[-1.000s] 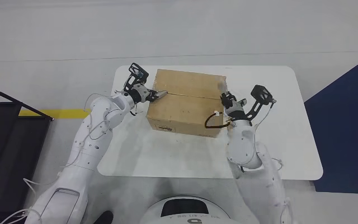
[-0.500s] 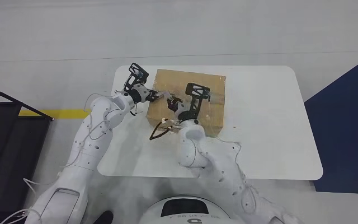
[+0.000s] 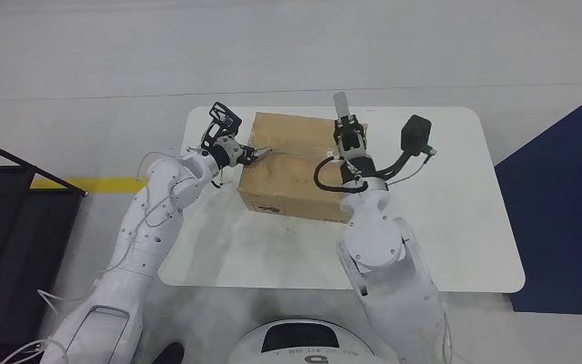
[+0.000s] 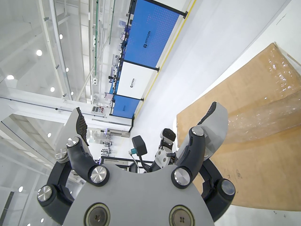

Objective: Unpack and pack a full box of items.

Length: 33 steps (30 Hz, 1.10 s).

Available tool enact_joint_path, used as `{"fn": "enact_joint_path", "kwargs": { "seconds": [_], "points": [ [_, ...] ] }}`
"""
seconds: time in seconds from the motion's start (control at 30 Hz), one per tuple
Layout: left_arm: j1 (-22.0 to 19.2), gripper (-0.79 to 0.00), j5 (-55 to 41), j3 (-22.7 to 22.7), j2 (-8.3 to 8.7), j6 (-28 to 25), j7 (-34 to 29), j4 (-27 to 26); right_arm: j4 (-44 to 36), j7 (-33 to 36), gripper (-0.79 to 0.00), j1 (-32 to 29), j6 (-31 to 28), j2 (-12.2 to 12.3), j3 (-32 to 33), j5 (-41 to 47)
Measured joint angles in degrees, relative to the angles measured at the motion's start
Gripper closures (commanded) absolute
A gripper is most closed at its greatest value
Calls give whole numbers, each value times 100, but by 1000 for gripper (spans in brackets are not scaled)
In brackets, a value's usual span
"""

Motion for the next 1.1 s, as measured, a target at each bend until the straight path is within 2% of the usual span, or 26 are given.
{"fn": "enact_joint_path", "kwargs": {
  "seconds": [0.2,0.3,0.5,0.67,0.93,1.1],
  "points": [
    [8,-785,-7,-2,0,9,6,-6,25,-13,-785,-14,11,-1,15,16],
    [71,-785,-45,-43,10,83,17,-99,328,-213,-785,-186,116,-4,369,194],
    [141,-785,-57,-115,43,81,-67,-263,847,88,-785,-254,532,21,736,220],
    [198,-785,-105,-150,60,98,-101,-348,863,122,-785,-241,315,6,738,303],
    [226,-785,-149,-131,79,123,-392,-278,850,-424,-785,-236,-202,-80,778,687],
    [218,-785,-157,-84,80,125,-433,-233,910,-631,-785,-289,-286,-114,813,826]
  ]
}}
